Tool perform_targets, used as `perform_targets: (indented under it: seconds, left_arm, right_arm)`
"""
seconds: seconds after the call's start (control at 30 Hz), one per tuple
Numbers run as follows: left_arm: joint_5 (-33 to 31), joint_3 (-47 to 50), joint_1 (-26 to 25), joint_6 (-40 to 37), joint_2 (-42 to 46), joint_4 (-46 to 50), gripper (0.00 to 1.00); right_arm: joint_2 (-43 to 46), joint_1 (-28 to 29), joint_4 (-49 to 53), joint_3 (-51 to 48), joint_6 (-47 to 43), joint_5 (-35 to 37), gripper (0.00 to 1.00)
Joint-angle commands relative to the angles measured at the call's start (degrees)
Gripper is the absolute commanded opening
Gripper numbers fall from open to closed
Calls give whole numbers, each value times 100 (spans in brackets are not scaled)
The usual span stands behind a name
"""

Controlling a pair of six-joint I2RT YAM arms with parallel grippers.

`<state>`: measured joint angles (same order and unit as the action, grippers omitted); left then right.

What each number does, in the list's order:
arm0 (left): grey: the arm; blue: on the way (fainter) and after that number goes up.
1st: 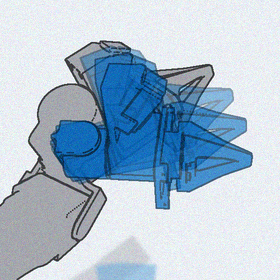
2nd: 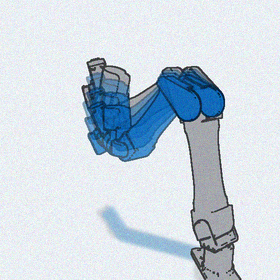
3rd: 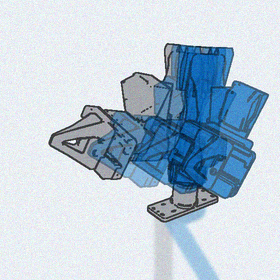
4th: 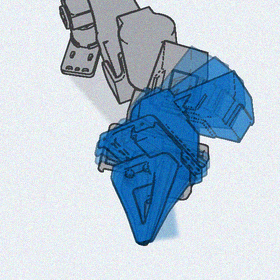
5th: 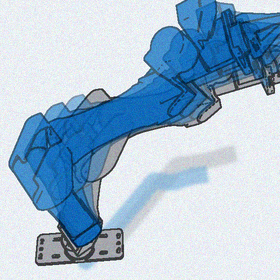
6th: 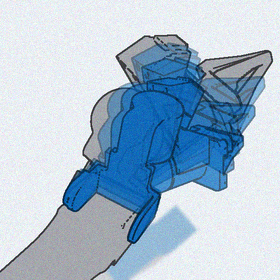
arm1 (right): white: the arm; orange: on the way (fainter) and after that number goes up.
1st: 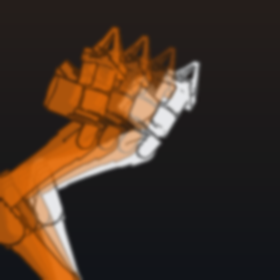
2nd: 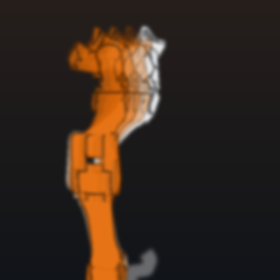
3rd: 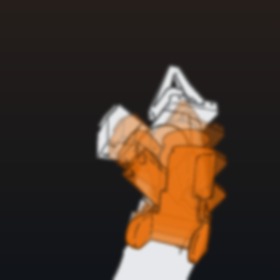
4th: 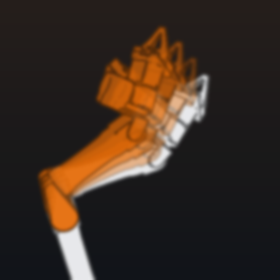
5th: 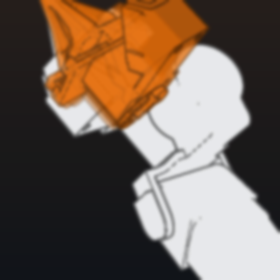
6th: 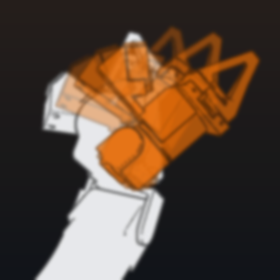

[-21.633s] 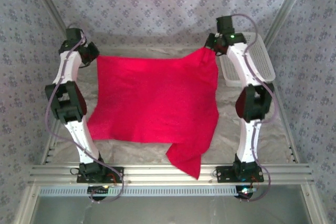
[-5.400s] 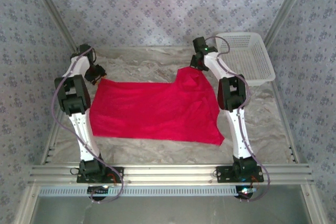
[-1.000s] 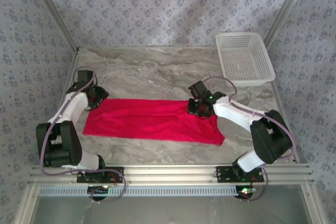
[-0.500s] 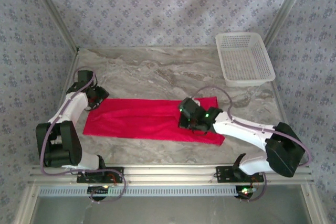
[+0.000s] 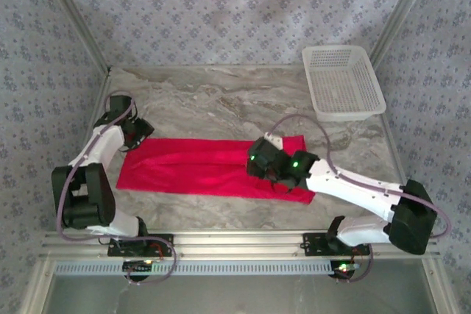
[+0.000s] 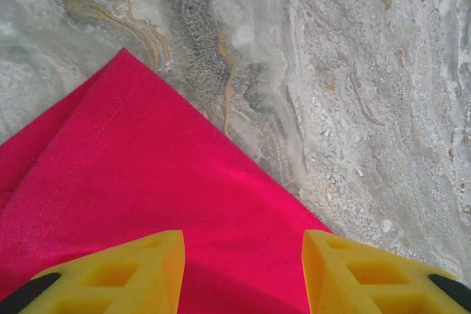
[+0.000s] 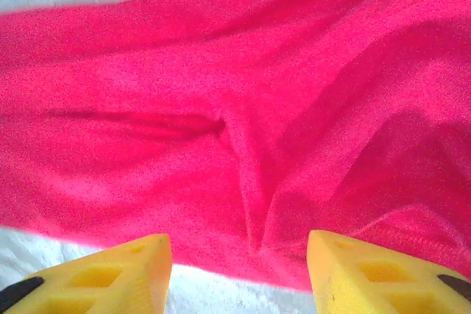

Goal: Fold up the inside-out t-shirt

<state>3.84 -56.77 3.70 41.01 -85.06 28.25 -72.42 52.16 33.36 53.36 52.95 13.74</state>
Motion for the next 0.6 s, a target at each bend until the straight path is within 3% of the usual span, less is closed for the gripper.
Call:
perform_targets:
  seconds: [0.0, 0.07, 0.17, 0.37, 0.57]
  left_arm:
    - [153, -209, -78, -94, -114, 23, 46]
    - [158, -198, -89, -96, -152, -9, 46]
    - [153, -211, -88, -89, -249, -46, 46]
    - [387, -327, 142, -58, -703, -47, 46]
    - [578, -255, 493, -50, -918, -191, 46]
  right_arm:
    - [-324, -1012, -171, -101, -643, -611, 54]
    - [-614, -1407, -436, -141, -945, -792, 53]
    - [-933, -1561, -524, -47, -1163, -1022, 52]
    - [-1029, -1134, -557, -645, -829, -1204, 54]
    - [-350, -727, -475, -1582, -199, -987, 56]
